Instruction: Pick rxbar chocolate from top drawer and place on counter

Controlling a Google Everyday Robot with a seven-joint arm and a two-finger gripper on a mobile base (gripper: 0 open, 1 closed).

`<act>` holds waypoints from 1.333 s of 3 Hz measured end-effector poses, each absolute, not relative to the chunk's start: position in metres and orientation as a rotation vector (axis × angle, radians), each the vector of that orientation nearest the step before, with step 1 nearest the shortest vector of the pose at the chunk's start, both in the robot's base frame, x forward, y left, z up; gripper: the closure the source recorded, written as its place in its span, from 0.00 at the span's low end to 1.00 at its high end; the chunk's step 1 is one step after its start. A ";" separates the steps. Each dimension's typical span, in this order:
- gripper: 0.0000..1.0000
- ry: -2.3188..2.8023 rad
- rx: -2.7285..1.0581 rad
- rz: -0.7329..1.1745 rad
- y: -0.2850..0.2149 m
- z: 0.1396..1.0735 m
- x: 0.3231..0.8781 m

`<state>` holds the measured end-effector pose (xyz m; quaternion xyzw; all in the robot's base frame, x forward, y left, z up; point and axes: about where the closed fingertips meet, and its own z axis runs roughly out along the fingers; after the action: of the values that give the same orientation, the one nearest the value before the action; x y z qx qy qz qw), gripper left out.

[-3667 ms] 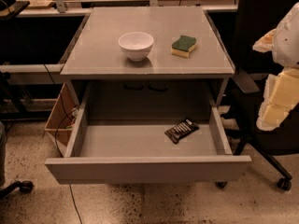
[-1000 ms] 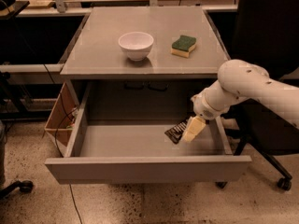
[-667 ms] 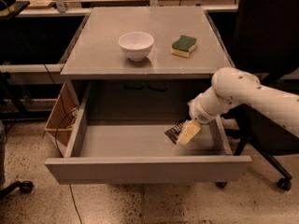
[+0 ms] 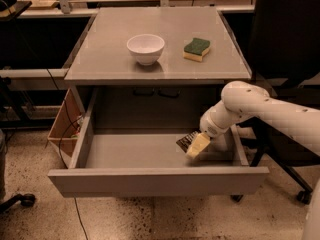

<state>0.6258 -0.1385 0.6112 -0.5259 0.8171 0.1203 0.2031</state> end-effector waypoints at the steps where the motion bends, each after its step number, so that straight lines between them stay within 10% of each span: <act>1: 0.15 2.318 -1.434 0.345 -0.141 0.600 0.627; 4: 0.85 2.277 -1.397 0.370 -0.136 0.635 0.625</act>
Offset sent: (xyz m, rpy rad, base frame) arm 0.0097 -0.0056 0.0012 0.0209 0.0140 -0.0726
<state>0.6245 -0.1359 0.6349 -0.5054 0.8234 0.1339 0.2204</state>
